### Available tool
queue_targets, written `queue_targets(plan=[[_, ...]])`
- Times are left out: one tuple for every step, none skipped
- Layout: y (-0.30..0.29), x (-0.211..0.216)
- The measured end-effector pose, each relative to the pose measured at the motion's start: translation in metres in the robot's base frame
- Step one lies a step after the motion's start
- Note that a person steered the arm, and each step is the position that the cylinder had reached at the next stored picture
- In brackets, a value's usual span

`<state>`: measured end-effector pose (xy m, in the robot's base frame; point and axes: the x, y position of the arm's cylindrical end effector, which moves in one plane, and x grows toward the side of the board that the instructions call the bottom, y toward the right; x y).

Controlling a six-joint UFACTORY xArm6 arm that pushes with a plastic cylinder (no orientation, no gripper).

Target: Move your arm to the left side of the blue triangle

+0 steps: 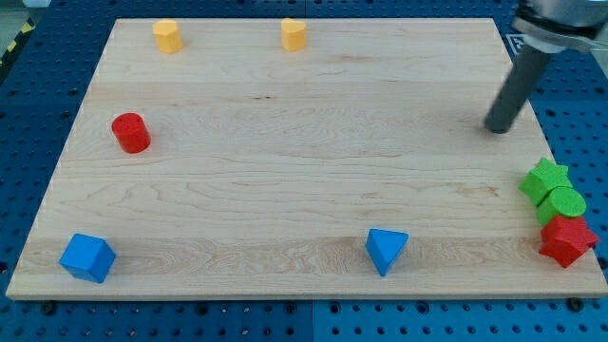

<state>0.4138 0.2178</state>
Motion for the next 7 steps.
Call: queue_targets(plan=[[-0.025, 0.0], [-0.025, 0.0], [-0.037, 0.01], [-0.042, 0.012], [-0.056, 0.012], [-0.101, 0.012], [-0.109, 0.012]])
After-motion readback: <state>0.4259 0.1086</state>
